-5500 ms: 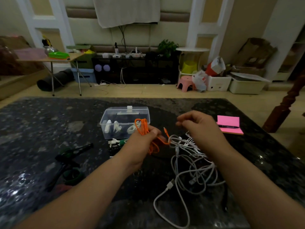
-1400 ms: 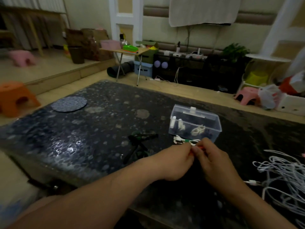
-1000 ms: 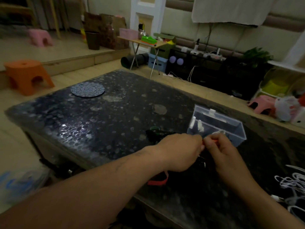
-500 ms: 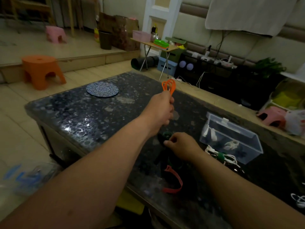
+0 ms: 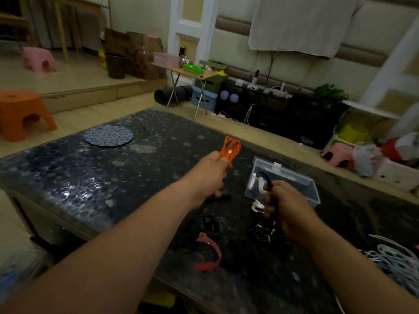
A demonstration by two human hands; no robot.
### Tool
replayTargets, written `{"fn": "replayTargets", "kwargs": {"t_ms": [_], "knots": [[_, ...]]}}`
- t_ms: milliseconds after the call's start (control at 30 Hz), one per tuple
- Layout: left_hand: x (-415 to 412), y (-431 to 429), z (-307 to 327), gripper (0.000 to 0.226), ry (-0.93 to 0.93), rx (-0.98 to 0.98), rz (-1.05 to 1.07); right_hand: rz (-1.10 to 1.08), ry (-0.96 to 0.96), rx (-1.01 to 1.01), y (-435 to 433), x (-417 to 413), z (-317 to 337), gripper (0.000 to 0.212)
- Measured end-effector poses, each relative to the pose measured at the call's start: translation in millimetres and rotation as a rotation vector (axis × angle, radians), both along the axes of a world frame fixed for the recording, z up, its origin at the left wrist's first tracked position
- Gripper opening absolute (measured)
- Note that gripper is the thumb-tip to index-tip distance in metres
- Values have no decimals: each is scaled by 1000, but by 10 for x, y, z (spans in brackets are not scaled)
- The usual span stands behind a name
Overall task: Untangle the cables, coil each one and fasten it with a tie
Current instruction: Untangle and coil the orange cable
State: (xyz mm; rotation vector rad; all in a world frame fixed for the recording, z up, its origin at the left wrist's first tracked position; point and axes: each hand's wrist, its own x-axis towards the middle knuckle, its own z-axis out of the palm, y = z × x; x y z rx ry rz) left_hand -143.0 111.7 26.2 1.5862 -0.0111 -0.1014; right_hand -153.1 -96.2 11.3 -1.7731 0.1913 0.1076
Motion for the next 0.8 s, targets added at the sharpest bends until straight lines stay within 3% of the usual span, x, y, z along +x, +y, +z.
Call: {"fn": "replayTargets", "kwargs": {"t_ms": [167, 333, 500, 633, 800], "knots": [[-28, -615, -34, 19, 59, 63, -177, -104, -102, -17, -815, -354, 167, 30], [-82, -1173, -112, 21, -2, 197, -347, -225, -186, 139, -1064, -595, 124, 21], [-144, -1547, -223, 26, -148, 325, -432, -142, -265, 237, -1070, -655, 184, 16], [-246, -1717, -127, 28, -242, 374, -493, -135, -275, 228, -1049, -698, 51, 22], [-382, -1786, -15, 30, -195, 313, -539, -250, -301, 100, -1018, -684, -85, 25]]}}
